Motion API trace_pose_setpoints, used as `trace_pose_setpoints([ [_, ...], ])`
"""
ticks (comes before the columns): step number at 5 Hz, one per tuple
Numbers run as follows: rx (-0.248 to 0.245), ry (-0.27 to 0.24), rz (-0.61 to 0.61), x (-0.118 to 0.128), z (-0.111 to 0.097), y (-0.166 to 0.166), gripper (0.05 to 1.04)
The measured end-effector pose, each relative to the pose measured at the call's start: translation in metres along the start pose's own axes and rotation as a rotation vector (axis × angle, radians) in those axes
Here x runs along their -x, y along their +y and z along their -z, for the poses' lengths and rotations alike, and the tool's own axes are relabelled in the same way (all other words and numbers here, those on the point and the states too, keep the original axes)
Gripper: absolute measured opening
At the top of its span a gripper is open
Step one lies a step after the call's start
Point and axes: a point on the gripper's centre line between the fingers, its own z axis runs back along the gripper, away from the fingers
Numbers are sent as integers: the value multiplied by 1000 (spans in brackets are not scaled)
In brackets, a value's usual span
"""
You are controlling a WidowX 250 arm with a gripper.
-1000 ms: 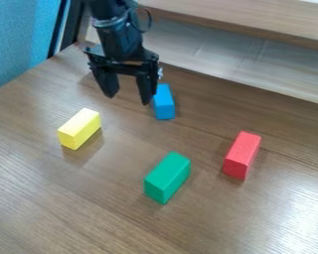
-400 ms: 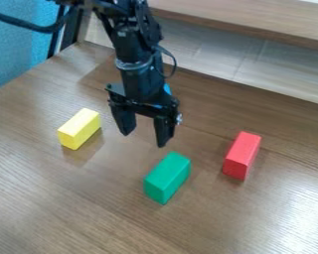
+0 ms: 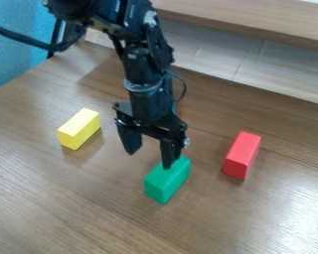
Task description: Put the rectangle color green object and put the above of rectangle color yellow object
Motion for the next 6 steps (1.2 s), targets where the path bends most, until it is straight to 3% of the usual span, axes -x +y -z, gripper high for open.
trace_pose_setpoints([
  [4,1,7,39,8,14,-23,1000],
  [5,-8,25,32,9,22,-21,947],
  [6,-16,15,-7,7,25,-15,660],
])
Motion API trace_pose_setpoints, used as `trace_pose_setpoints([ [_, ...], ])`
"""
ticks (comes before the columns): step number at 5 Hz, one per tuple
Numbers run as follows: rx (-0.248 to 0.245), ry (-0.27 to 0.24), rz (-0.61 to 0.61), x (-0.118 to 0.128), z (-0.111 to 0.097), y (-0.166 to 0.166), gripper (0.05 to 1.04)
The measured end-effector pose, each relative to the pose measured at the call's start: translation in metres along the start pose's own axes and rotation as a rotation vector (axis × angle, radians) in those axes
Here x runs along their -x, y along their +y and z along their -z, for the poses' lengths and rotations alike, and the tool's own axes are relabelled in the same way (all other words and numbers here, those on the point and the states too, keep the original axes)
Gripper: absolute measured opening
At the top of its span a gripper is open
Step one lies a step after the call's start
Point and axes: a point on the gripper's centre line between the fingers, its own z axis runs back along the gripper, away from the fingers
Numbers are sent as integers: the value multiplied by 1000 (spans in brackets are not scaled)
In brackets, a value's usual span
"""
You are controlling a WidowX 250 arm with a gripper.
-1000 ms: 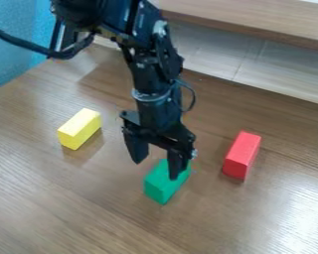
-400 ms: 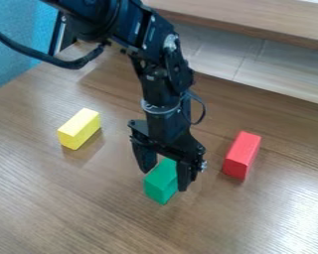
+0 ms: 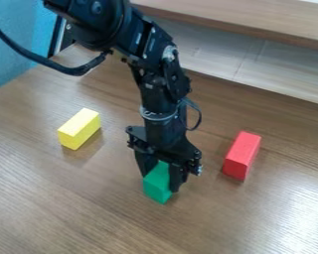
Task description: Put the rectangle color green object and put the above of rectangle color yellow object
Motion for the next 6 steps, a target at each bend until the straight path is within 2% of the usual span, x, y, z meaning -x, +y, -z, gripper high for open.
trace_pose_setpoints([
  [1,0,1,-29,0,0,8,580],
  [2,7,6,-110,2,-2,33,580],
  [4,-35,-35,-279,3,-28,115,580],
  [5,-42,-63,-324,-1,-41,139,580],
  [6,-22,-77,-362,-1,-50,153,580],
])
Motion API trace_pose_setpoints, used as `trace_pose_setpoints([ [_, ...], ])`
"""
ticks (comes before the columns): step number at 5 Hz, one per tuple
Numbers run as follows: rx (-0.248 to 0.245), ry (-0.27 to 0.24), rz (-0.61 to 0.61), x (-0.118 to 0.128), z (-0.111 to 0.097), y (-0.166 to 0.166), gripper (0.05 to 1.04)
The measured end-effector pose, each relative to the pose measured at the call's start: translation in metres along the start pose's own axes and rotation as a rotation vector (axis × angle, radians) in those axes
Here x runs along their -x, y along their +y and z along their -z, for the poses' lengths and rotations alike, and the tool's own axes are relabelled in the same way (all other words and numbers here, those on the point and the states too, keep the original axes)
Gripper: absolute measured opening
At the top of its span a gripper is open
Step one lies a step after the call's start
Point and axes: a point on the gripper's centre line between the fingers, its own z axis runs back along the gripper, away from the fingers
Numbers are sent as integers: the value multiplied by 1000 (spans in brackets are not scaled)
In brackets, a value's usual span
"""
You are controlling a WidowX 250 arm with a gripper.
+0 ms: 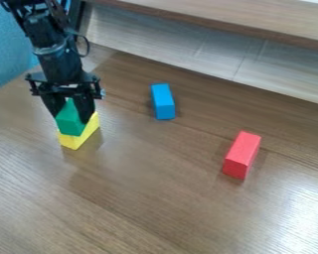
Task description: Put the rectangle color green object and put the above of rectangle color yellow object
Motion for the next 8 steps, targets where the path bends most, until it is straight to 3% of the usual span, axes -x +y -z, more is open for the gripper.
trace_pose_setpoints([
  [2,15,-18,-17,-6,-6,6,580],
  [5,16,14,-29,-9,9,11,580],
  [6,11,20,-11,-10,10,12,684],
  [7,1,27,-10,-10,12,10,946],
  [8,6,18,-3,-10,6,5,1005],
])
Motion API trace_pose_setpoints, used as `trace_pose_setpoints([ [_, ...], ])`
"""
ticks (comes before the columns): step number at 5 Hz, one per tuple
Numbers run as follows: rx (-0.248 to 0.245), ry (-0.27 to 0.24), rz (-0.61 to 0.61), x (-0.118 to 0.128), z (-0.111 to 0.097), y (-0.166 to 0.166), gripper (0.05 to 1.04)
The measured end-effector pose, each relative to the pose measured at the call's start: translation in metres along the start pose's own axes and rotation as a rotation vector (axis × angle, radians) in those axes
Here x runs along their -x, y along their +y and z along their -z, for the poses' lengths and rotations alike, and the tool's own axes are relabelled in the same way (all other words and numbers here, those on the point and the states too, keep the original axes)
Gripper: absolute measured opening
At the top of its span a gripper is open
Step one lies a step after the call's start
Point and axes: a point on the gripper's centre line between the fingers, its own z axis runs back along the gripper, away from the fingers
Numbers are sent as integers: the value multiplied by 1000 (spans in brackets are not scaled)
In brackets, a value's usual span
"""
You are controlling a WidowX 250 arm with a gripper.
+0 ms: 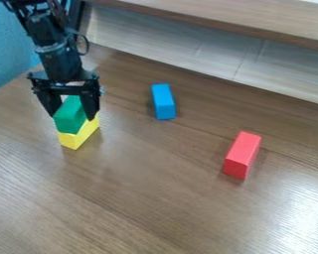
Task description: Put the rectangle color green object and put the above of rectangle color yellow object
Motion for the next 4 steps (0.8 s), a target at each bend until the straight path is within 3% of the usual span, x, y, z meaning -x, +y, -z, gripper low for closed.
trace_pose_setpoints([
  [3,15,-145,47,-9,-63,-33,1000],
  [4,27,-148,98,-9,-63,-50,1000],
])
